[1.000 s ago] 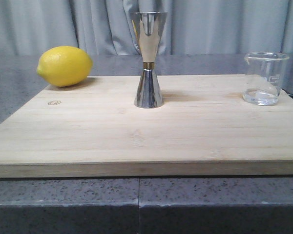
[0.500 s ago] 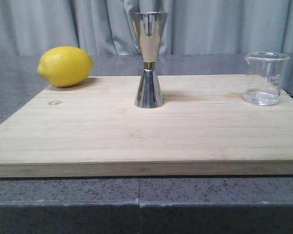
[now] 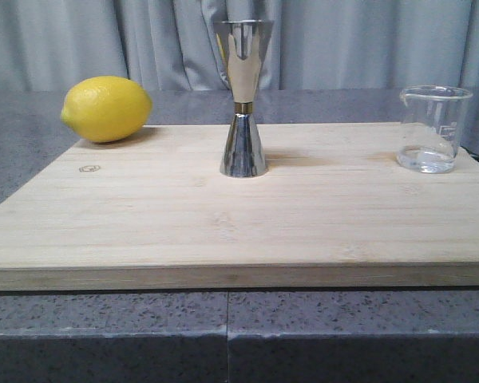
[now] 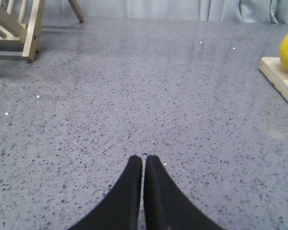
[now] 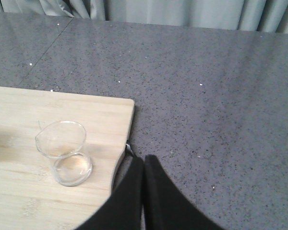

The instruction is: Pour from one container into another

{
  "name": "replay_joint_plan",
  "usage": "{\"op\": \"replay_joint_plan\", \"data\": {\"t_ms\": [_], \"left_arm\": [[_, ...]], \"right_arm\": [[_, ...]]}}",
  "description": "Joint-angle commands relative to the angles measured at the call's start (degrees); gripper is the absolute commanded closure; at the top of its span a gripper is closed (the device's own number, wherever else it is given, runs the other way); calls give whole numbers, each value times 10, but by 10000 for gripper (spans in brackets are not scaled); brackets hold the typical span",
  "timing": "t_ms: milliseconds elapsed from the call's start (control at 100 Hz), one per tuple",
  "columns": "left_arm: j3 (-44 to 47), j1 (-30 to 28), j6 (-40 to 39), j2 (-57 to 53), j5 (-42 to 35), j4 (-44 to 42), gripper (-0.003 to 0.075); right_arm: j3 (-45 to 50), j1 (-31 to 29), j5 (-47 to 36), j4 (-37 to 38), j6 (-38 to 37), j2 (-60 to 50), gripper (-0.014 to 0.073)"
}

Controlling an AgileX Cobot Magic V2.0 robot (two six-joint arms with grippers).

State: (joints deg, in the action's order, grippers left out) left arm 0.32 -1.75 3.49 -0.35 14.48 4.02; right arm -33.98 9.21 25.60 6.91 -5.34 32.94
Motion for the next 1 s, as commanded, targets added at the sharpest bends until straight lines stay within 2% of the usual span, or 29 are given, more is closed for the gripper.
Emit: {"op": "replay_joint_plan", "data": {"t_ms": [0,150,320,990], "left_arm": [[14,8,0,-13,-89,-18,739],[17,39,0,-13,-113,-63,739],[16,44,0,-13,-113,-5,739],[16,44,0,-13,-113,-5,739]], "right_arm": [[-20,-5,-42,10,6,0,665],[-20,-5,-43,10,6,0,665],[-20,-5,-43,10,6,0,665],[-16,-5,-46,10,6,-7,666]]}}
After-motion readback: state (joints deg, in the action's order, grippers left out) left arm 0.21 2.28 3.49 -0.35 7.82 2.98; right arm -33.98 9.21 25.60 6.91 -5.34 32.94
